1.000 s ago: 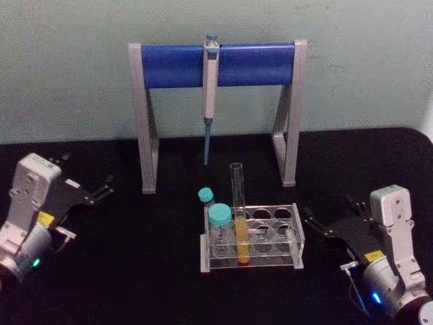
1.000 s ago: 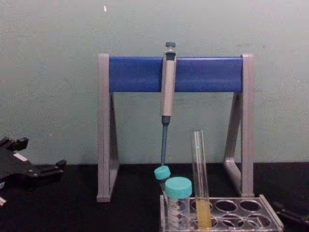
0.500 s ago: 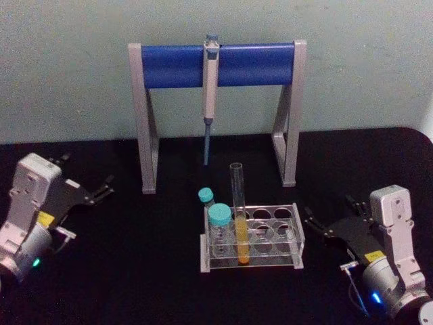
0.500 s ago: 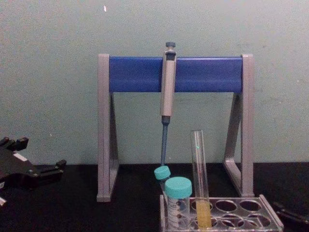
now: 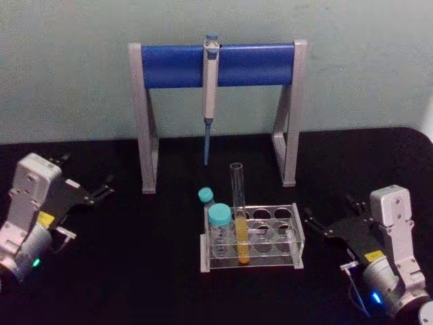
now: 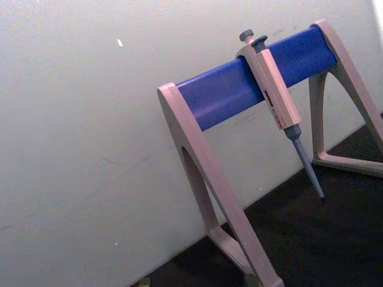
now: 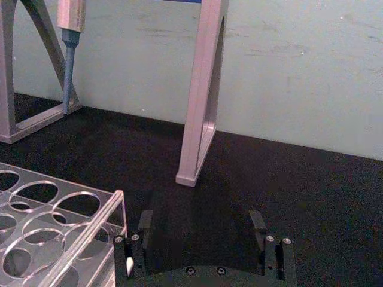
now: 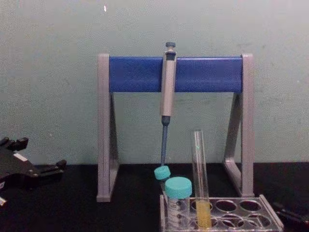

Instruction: Pick up the test tube from the test tube rack, shake it, then place it back into the test tube rack.

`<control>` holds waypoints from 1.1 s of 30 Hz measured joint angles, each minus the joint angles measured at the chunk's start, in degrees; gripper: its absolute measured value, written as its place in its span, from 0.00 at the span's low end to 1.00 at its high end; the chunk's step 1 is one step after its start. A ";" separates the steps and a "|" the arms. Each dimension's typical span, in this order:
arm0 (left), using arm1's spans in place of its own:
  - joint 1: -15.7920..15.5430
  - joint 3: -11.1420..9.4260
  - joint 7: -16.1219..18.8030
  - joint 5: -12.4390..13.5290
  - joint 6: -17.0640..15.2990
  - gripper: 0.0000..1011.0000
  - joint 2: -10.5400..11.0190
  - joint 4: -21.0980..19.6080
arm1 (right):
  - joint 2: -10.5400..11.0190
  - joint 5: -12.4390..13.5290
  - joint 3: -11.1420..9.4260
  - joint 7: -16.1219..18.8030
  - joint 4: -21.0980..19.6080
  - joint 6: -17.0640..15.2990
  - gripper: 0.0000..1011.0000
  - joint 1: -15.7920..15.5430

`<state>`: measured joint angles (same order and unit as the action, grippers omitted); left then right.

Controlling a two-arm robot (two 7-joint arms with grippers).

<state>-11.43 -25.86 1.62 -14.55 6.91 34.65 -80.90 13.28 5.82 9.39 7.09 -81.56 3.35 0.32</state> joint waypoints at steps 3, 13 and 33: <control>0.00 0.00 0.00 0.00 0.00 0.99 0.00 0.00 | 0.00 0.00 0.00 0.00 0.00 0.00 0.99 0.00; 0.00 0.00 0.00 0.00 0.00 0.99 0.00 0.00 | 0.00 0.00 0.00 0.00 0.00 0.00 0.99 0.00; 0.00 0.00 0.00 0.00 0.00 0.99 0.00 0.00 | 0.00 0.00 0.00 0.00 0.00 0.00 0.99 0.00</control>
<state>-11.43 -25.86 1.62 -14.55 6.91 34.64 -80.90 13.28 5.82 9.39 7.09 -81.56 3.35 0.32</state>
